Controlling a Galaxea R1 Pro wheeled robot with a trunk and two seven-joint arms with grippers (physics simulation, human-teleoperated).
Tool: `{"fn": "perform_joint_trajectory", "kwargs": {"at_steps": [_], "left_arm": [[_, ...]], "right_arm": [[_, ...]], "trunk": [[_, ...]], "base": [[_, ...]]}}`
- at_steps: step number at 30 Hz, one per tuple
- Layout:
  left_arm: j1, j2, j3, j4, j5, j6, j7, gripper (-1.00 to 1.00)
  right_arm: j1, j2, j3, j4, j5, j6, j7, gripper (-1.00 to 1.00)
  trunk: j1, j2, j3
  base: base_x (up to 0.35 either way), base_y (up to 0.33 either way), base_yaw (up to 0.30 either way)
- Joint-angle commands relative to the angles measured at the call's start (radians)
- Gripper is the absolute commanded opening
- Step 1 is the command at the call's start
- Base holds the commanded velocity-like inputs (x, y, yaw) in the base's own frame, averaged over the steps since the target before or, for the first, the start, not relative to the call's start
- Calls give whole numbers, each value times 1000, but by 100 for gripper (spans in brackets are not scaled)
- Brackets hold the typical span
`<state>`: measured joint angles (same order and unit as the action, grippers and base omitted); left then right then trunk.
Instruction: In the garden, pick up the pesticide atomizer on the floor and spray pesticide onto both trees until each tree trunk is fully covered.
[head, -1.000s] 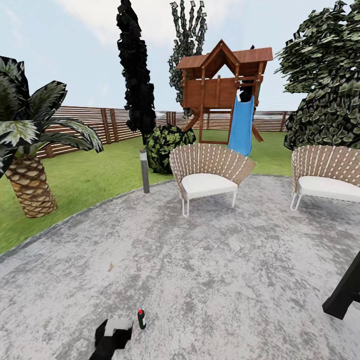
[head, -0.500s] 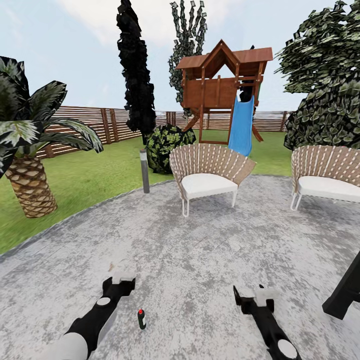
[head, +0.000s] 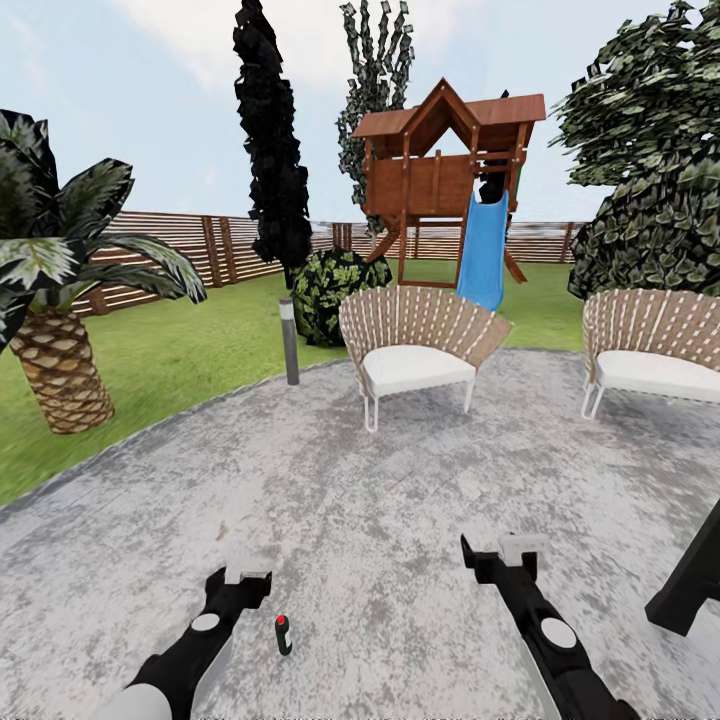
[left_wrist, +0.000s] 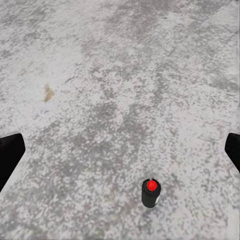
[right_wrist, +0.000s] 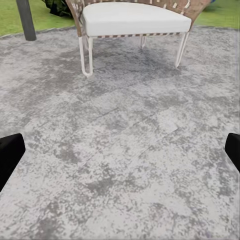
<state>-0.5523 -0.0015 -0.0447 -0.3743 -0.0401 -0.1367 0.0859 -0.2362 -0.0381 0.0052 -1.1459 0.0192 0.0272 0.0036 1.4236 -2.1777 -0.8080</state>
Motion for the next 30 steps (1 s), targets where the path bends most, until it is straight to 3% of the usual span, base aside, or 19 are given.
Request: {"fn": "perform_joint_trajectory", "kwargs": {"at_steps": [1, 6, 11, 30], "left_arm": [[0, 0, 0, 8, 0, -4, 0, 100], [0, 0, 0, 33, -1, -14, 0, 100], [-1, 0, -1, 65, -3, -74, 0, 100], [0, 0, -1, 68, -3, -78, 0, 100]], "right_arm": [[0, 0, 0, 1, 0, 0, -1, 100], [0, 4, 1, 5, 1, 0, -5, 100], [0, 3, 0, 14, 1, 0, -7, 100], [0, 1, -2, 12, 2, 0, -6, 100]], "trunk": [[4, -7, -3], [23, -42, -21], [42, -77, -44], [115, -210, -134]], "base": [[0, 0, 0], [0, 0, 0], [0, 0, 0], [0, 0, 0]]}}
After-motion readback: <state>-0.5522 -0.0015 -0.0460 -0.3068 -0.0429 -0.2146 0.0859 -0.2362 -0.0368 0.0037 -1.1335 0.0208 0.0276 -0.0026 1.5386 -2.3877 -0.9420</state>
